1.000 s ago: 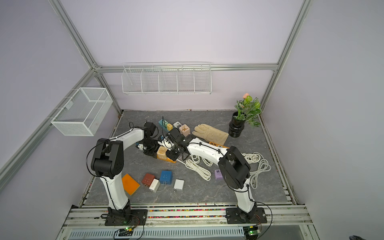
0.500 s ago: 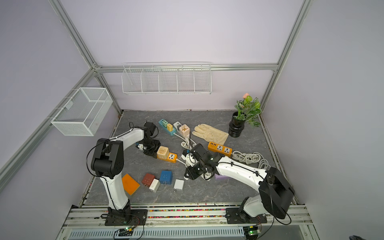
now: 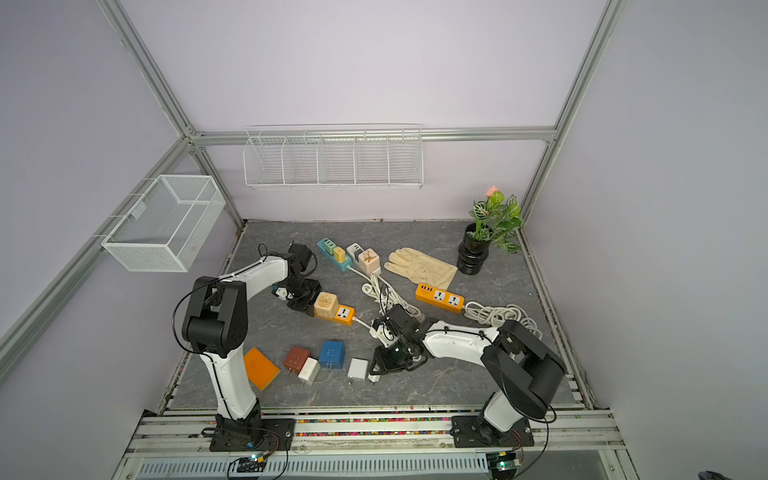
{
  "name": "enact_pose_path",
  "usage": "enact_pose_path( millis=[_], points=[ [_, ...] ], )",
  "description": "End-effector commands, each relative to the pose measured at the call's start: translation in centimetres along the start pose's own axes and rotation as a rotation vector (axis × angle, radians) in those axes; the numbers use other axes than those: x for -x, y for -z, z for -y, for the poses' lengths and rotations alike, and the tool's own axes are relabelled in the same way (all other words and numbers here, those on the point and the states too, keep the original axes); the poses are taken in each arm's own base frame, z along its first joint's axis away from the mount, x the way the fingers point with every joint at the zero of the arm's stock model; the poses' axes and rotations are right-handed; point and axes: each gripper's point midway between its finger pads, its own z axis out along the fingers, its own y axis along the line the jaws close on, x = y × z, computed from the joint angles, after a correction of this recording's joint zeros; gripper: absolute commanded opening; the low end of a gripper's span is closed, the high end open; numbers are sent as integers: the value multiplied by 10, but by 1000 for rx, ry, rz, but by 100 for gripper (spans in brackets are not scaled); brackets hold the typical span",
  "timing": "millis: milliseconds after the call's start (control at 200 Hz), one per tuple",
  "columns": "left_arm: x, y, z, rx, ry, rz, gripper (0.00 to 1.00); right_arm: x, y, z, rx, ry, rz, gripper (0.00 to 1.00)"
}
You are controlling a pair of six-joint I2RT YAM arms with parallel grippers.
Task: Pull the plug off the socket
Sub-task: Place the plug at the center of the board.
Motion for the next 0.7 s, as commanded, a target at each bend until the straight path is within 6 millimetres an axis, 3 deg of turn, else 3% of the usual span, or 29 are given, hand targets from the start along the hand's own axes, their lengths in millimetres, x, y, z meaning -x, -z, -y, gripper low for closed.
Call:
enact_pose_path(
  millis=[0,145,300,385,400,485,695],
  points=[
    [-8,-5,11,-37,-15,-36,0,16,-10,-8,40,-15,9,16],
    [-8,-3,11,-39,-13,-36,0,28,-11,-11,28,-9,21,27],
    [-8,-4,9,-34,-11,-35,0,21,-9,3,-50,-15,4,62],
    [-7,-5,8,-32,-10,-35,0,14,-5,12,-102,-9,-10,75],
    [-7,-4,9,-33,-11,-34,0,21,-1,6,-98,8,7,77],
    [-7,-4,9,-34,-11,-33,0,23,11,5,-139,36,22,82],
    [-8,-6,10,-32,-7,-37,0,38,46,-4,-232,160,106,84]
  ],
)
